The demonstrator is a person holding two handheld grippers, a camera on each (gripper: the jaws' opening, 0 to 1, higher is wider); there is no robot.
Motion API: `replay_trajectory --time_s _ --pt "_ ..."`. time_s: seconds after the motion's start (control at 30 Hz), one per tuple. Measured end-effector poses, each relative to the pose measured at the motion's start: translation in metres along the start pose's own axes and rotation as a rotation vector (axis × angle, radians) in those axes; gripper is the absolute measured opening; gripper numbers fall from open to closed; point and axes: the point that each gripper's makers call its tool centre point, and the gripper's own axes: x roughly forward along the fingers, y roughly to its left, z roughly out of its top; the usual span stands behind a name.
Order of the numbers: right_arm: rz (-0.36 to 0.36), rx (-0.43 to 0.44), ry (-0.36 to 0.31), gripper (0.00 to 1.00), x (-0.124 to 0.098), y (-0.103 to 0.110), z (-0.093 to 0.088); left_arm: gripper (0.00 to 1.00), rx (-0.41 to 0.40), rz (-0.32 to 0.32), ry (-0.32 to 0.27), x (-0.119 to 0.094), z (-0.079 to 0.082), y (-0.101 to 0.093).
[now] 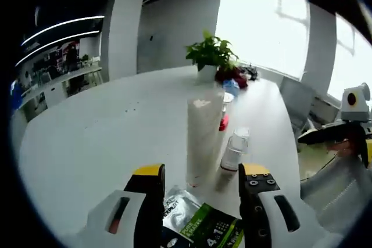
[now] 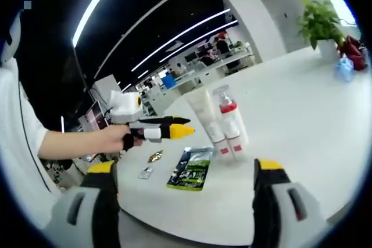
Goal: Arrange the skincare products in the storage area until every visible bottle or jar stands upright without overlapping.
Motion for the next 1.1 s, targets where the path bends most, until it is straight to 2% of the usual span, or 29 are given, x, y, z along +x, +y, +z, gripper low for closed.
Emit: replay_trajectory --time_s 0.13,0.23,0.37,0.77,1.1 --pt "-0.010 -0.008 -0.005 0.97 -0.001 -0.002 0.000 0.41 0.033 -0.035 -0.018 0.011 0.013 0.000" --pt "-0.014 -0.013 -0.004 0.96 0.000 -0.003 0.000 0.37 0.030 -0.060 -0.024 0.017 0.016 0.001" --pt "-0.017 -0.012 -0.007 0.96 -0.001 -0.004 0.001 0.32 0.014 -0.095 -0.036 0.022 0.018 -0.001" --pt "-0.025 -0.013 0.001 0.96 0.000 -0.006 -0.001 0.21 -0.009 -0.134 -0.049 0.032 0.015 0.001" --pt "-0.037 -0.013 0.001 0.96 0.000 -0.008 -0.001 0.13 -0.007 -0.142 -0.057 0.035 0.014 0.000"
